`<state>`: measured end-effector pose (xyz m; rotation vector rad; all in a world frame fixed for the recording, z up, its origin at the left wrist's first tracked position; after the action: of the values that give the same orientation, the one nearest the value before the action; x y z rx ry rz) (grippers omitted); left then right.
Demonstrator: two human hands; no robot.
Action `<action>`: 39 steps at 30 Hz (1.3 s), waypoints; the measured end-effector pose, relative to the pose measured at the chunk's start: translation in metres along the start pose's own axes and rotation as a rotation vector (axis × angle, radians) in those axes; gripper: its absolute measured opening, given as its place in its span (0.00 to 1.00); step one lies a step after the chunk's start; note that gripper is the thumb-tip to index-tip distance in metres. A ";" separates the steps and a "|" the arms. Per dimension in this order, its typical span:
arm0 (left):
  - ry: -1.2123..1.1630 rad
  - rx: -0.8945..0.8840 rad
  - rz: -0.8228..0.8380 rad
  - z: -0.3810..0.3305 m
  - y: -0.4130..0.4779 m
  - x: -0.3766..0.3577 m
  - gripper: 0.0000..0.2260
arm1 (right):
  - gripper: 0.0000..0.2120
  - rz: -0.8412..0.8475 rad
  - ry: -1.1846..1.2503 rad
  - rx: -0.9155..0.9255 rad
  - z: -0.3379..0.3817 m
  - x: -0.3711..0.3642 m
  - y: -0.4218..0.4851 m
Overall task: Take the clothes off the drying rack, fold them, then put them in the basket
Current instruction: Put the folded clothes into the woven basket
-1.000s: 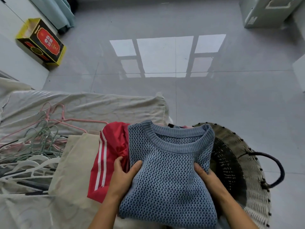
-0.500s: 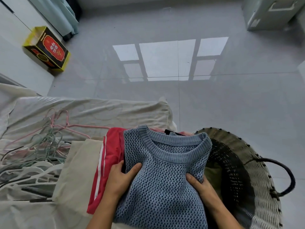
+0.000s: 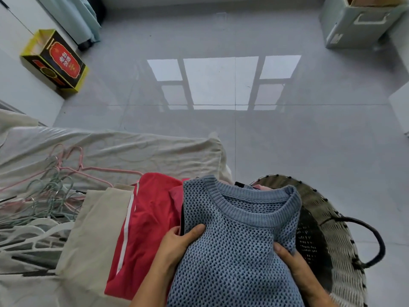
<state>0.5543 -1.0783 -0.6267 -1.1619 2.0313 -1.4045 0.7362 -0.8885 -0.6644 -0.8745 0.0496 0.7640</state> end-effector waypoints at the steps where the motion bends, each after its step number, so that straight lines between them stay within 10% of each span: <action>1: 0.020 -0.034 -0.036 0.005 0.006 -0.001 0.16 | 0.53 -0.005 0.013 -0.007 -0.003 0.004 -0.001; 4: 0.217 -0.140 -0.093 0.014 0.015 -0.012 0.29 | 0.56 -0.038 0.066 -0.001 -0.012 0.021 -0.007; 9: 0.132 -0.137 0.030 0.013 0.006 -0.068 0.20 | 0.37 -0.135 0.122 0.027 0.006 0.059 -0.014; 13: 0.102 -0.120 0.047 0.022 0.017 -0.103 0.16 | 0.61 -0.133 -0.060 0.002 0.007 0.101 -0.010; 18: 0.010 -0.014 0.067 0.048 0.045 -0.133 0.13 | 0.61 -0.124 -0.101 -0.028 -0.006 0.138 0.004; 25: -0.061 0.141 0.042 0.091 0.106 -0.157 0.36 | 0.56 -0.117 -0.158 -0.019 -0.049 0.170 0.041; 30: -0.102 0.215 0.001 0.112 0.152 -0.169 0.21 | 0.42 -0.171 -0.132 -0.018 -0.083 0.177 0.071; 39: -0.109 0.233 0.009 0.150 0.224 -0.191 0.23 | 0.54 -0.240 -0.266 -0.084 -0.147 0.212 0.128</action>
<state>0.6804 -0.9751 -0.9135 -1.1012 1.7433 -1.4928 0.8514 -0.8180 -0.9185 -0.8340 -0.3193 0.6539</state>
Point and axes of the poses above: each hand's wrist, its own y-axis towards the middle knuckle, its own x-axis out of the back of the hand, z = x × y, the point moved 1 cm from there along y, towards the middle knuckle, and after that the axes turned 11 degrees about x, right-handed, at the moved point
